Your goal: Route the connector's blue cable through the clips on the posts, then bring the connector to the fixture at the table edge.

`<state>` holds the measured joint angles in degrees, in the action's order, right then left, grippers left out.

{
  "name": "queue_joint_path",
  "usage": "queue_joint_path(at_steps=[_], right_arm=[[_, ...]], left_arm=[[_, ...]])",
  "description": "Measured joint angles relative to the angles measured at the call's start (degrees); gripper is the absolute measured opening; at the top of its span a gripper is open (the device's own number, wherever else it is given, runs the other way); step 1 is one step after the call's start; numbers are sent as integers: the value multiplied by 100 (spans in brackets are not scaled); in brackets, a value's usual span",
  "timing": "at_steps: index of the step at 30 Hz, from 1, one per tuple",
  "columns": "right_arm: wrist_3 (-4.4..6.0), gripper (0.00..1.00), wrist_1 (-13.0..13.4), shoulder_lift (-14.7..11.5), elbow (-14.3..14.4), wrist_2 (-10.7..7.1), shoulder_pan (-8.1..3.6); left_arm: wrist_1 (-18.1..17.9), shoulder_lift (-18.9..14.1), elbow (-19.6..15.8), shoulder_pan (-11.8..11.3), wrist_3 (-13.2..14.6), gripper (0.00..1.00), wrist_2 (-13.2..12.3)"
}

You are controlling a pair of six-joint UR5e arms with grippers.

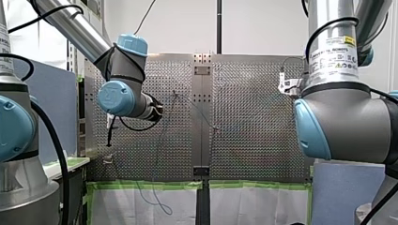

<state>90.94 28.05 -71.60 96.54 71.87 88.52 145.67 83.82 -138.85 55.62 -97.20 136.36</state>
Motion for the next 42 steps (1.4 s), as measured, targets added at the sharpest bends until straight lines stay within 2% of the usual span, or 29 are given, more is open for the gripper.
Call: queue_joint_path(at_steps=[12, 19, 26, 35, 42], right_arm=[[79, 11, 85, 68, 2, -226, -145], [132, 11, 164, 125, 1, -290, -207], [154, 11, 168, 251, -32, -316, -252], [65, 11, -6, 398, -172, -209, -350], [53, 11, -8, 423, -257, -203, -398]], left_arm=[[25, 88, 6, 140, 0, 100, 223], [54, 125, 24, 225, -6, 100, 374], [80, 127, 27, 291, -22, 100, 409], [108, 126, 31, 375, -62, 100, 504], [119, 128, 33, 445, -76, 100, 637]])
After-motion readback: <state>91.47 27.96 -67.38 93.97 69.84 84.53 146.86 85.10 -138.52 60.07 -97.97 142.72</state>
